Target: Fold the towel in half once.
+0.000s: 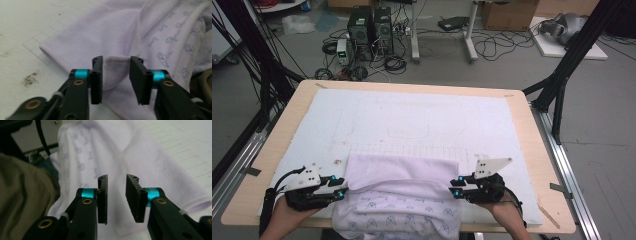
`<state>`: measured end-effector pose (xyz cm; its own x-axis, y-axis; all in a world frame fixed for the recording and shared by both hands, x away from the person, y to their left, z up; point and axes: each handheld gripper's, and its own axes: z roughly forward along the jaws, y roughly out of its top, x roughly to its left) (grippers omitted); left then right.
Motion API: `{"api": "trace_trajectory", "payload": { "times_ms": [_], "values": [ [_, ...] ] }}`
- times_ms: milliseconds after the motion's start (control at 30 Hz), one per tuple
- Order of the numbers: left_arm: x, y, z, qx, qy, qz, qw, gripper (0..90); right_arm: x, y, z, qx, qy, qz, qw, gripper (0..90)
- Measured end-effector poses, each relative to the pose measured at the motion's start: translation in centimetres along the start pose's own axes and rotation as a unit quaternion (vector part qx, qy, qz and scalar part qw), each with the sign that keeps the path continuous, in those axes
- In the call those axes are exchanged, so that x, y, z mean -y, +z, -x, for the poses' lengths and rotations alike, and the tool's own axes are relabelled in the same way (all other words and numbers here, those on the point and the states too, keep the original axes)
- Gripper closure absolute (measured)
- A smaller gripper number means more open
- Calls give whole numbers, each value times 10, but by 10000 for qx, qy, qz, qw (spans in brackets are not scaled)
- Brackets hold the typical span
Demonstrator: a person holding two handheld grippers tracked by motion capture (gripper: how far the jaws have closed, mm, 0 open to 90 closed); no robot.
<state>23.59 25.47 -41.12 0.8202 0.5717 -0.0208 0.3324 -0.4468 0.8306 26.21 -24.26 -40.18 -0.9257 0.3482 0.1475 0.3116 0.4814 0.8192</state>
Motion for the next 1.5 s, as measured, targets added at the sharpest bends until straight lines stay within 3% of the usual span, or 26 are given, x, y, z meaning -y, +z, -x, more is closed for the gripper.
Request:
{"api": "trace_trajectory", "payload": {
  "times_ms": [100,233,267,467,533,567,600,667,700,733,767,800,867,967,1033,1100,1167,1267,1300,1333,1367,1433,1500],
  "values": [
    [-7,3,-10,-94,-65,105,9999,554,-6,3,18,208,116,41,9997,610],
    [-21,21,-39,-235,-374,220,9988,531,-8,13,49,613,387,-93,9973,541],
    [-22,25,-43,-326,-381,196,9986,524,-7,15,56,609,488,-138,9968,537],
    [-21,57,-64,-581,-549,-265,9964,470,2,29,78,969,730,-515,9913,430],
    [-18,66,-69,-669,-621,-498,9946,450,6,32,82,1008,782,-620,9899,422],
    [-18,66,-69,-669,-621,-498,9946,446,6,32,82,1008,782,-620,9899,422],
    [-15,73,-73,-665,-698,-690,9929,446,8,35,83,994,817,-696,9892,427],
    [-14,75,-73,-662,-732,-730,9924,460,9,37,83,1007,792,-770,9888,433],
    [-14,73,-74,-518,-696,-659,9940,549,10,38,81,1052,676,-744,9893,501],
    [-14,73,-74,-518,-696,-659,9940,694,10,38,80,1016,624,-751,9900,564],
    [-14,73,-72,-478,-619,-646,9948,739,10,38,79,911,597,-767,9911,655],
    [-16,74,-67,-502,-414,-684,9955,803,10,39,77,838,546,-762,9921,718],
    [-17,74,-66,-518,-352,-709,9955,831,9,41,76,628,474,-760,9940,823],
    [-17,74,-71,-644,-484,-569,9951,843,6,40,79,611,447,-806,9939,843],
    [-19,76,-78,-692,-638,-490,9944,846,3,39,84,853,469,-773,9922,849],
    [-26,80,-85,-806,-666,-403,9937,847,-1,38,95,1070,534,-684,9905,853],
    [-36,85,-91,-940,-630,-330,9930,849,-8,39,107,1295,555,-682,9877,854],
    [-53,91,-107,-1074,-664,-263,9916,849,-20,42,128,1412,703,-751,9846,854],
    [-53,91,-107,-1074,-664,-263,9916,849,-23,41,135,1463,726,-725,9839,854],
    [-65,95,-120,-1218,-702,-263,9897,849,-27,40,140,1501,770,-676,9834,854],
    [-65,95,-120,-1218,-702,-263,9897,854,-27,40,140,1501,770,-676,9834,854],
    [-87,97,-136,-1347,-672,-299,9882,855,-42,33,157,1558,883,-495,9826,855],
    [-95,97,-140,-1423,-608,-296,9875,855,-58,29,164,1622,732,-558,9825,859]
  ]
}}
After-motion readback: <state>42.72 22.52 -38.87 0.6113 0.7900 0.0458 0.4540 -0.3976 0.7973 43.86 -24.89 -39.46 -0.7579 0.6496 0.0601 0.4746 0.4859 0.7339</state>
